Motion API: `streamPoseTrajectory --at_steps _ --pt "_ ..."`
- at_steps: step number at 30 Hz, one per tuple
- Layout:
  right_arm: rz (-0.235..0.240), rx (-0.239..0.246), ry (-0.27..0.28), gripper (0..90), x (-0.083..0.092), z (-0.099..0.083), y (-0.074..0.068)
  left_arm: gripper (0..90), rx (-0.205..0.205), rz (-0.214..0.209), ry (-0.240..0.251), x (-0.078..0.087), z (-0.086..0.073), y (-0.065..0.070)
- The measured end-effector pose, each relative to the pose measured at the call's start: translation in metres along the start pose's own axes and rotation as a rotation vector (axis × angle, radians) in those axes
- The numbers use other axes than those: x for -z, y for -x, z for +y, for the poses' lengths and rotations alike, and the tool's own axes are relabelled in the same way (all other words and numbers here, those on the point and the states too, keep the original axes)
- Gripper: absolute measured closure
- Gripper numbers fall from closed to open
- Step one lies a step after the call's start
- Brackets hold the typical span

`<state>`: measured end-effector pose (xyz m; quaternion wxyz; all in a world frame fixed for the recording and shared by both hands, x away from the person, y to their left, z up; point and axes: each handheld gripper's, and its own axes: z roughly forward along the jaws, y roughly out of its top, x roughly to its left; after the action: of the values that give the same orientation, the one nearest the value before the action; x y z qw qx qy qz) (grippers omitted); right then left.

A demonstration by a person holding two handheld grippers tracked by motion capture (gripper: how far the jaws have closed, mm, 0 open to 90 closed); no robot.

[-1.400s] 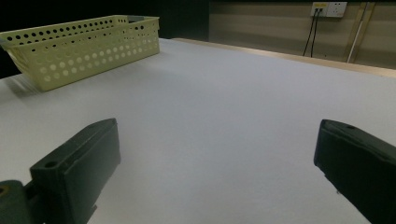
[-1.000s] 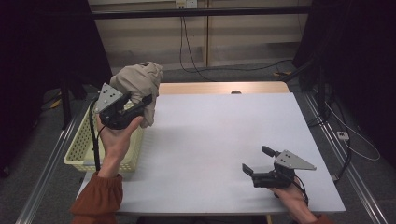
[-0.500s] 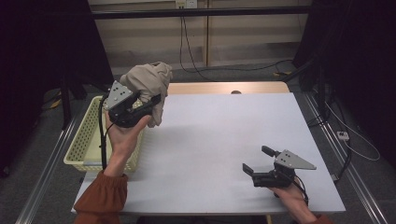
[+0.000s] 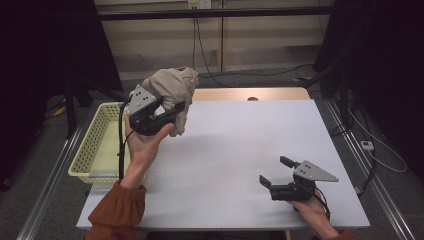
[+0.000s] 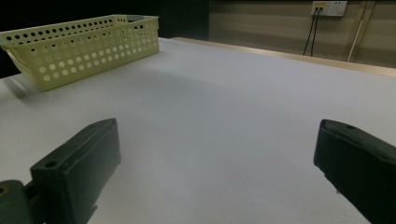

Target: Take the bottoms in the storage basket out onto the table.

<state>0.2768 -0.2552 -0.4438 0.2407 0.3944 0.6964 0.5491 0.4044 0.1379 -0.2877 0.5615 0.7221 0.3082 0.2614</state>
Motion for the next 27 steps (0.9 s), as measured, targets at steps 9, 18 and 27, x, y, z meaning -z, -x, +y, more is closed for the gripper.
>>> streamPoseTrajectory --at_steps 9,18,27 --pt "0.002 -0.002 -0.002 0.5 0.000 0.000 0.000 56.4 -0.013 -0.033 -0.028 -0.009 -0.006 0.009" --pt "0.003 -0.002 -0.002 0.5 0.000 0.000 -0.001 56.5 -0.011 -0.063 -0.063 -0.017 -0.012 0.015" --pt "0.004 -0.001 -0.001 0.5 0.001 0.000 0.000 56.4 -0.016 -0.079 -0.095 -0.029 -0.020 0.021"
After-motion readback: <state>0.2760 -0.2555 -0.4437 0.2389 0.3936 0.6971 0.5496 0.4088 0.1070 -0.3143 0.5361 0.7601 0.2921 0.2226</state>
